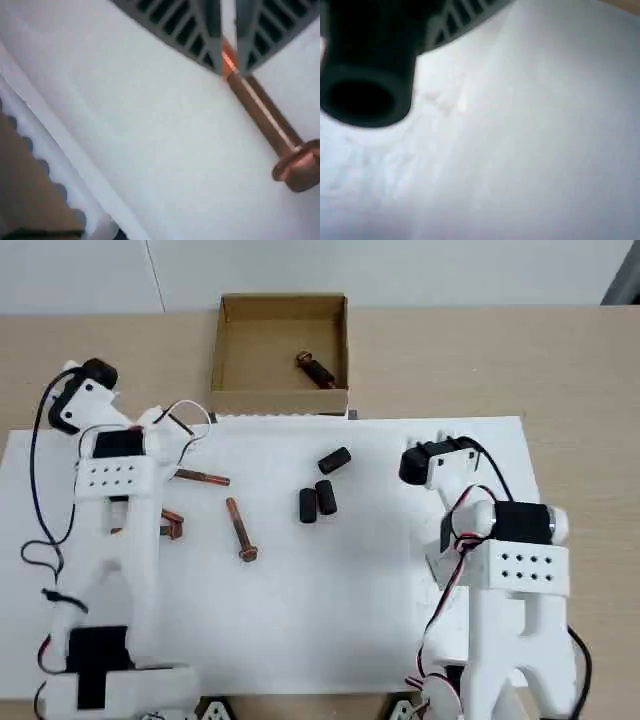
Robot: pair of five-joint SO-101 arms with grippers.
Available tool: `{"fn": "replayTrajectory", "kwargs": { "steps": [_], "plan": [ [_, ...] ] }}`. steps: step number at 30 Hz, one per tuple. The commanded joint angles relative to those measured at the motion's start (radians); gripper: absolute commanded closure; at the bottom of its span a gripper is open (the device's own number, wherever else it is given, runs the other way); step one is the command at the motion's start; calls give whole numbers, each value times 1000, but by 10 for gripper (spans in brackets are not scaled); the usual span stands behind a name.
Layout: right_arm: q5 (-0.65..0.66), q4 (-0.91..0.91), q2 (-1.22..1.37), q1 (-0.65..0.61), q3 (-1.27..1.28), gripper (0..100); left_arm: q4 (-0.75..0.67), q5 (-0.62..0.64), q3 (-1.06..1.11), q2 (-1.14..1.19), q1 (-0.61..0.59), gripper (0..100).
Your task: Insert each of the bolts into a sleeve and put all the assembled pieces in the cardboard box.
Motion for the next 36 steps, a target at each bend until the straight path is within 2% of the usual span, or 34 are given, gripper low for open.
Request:
{"fn": "replayTrajectory", "kwargs": {
  "steps": [1, 10, 16, 33, 36],
  "plan": [
    [-11, -15, -27, 22, -8, 994, 31, 9, -99, 40, 3, 990],
    [-14, -28, -27, 21, -8, 994, 57, 26, -191, 206, 3, 982],
    [-14, -28, -27, 21, -8, 994, 144, 43, -262, 285, 2, 881],
    [-14, -28, -27, 19, -8, 994, 110, 57, -292, 410, -35, 884],
    [-14, -28, -27, 19, -8, 994, 84, 57, -292, 425, -51, 937]
  ]
}}
